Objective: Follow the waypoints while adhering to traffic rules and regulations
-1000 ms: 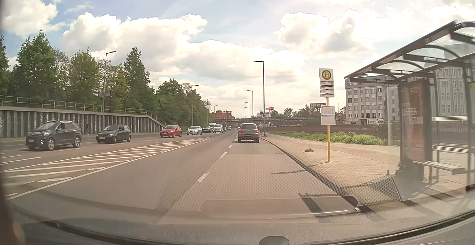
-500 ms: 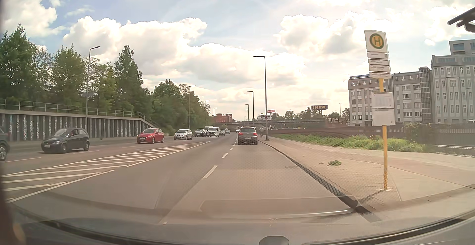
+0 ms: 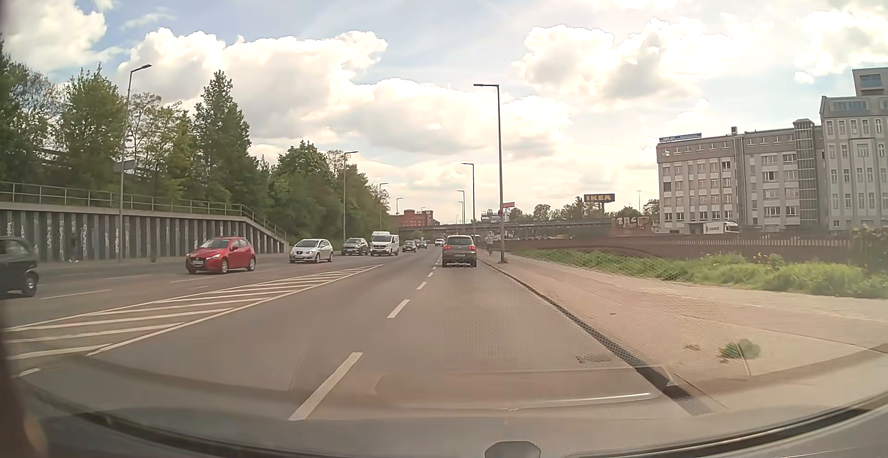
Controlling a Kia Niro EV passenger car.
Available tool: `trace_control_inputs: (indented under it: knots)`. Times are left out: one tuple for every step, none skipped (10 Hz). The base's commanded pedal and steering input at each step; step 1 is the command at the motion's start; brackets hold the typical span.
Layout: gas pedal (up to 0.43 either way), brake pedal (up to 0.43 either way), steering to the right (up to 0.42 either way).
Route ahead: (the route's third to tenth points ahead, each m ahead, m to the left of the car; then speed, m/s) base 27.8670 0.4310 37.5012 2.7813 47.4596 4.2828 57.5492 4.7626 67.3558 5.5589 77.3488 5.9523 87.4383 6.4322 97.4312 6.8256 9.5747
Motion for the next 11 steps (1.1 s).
trace_control_inputs:
  knots:
    - [0.177,0.018,0.0]
    - [0.177,0.018,0.0]
    - [0.177,0.018,0.0]
    - [0.177,0.018,-0.001]
    - [0.177,0.018,-0.002]
    - [0.177,0.018,-0.004]
    - [0.189,0.018,-0.008]
    - [0.189,0.018,-0.011]
    - [0.177,0.018,-0.012]
    - [0.177,0.018,-0.014]
    - [0.189,0.018,-0.015]
